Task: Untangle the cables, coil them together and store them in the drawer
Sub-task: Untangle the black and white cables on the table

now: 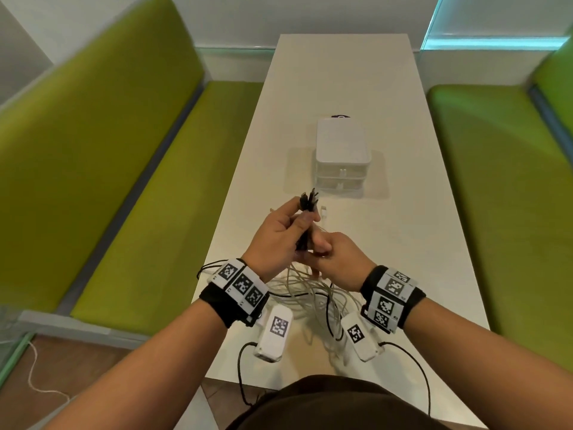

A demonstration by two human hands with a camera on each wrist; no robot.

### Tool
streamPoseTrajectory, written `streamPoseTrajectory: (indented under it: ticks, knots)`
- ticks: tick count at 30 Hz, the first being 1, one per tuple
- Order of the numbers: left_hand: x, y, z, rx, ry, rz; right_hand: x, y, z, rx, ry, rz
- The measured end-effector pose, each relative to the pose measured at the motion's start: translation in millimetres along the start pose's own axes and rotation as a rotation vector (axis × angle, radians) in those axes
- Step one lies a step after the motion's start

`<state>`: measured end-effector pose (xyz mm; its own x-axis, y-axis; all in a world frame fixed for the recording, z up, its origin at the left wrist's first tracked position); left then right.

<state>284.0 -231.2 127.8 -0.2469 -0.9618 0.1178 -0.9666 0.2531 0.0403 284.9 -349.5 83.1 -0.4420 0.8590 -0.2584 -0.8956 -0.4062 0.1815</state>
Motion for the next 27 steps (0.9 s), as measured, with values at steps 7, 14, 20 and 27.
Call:
streamPoseTrajectory:
  ticks: [7,14,20,27]
  knots:
    - [-23.1,-8.9,-22.7,0.042,-0.290,-0.025,-21.9,-1.4,-15.0,-0.010,0.835,-0.067]
    - [-8.0,6.0,0.5,0.071,-1.112,0.156,-39.6,0.6,-0.2,-0.176,0.165,-0.168]
    - [-16.6,-0.2,3.8,-0.047,-1.187,0.200,-39.4,0.7,-11.1,-0.120,0.043,-0.139]
    - [-43.2,-1.5,-44.4,0.295,-1.192,-0.152,-47.6,-2.9,-15.1,-0.106,0.540,-0.131]
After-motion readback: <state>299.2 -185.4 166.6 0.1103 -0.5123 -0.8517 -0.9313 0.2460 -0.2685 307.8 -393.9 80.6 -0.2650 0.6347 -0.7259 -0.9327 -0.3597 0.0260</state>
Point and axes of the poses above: each hand's wrist, its own y-axis away from the middle knuckle, its own x-axis out of the palm, z = x × y, the point moved 5 cm from there along -y, towards the middle knuckle, and after that the axes turned 1 degree about -y, right-handed, at the moved point
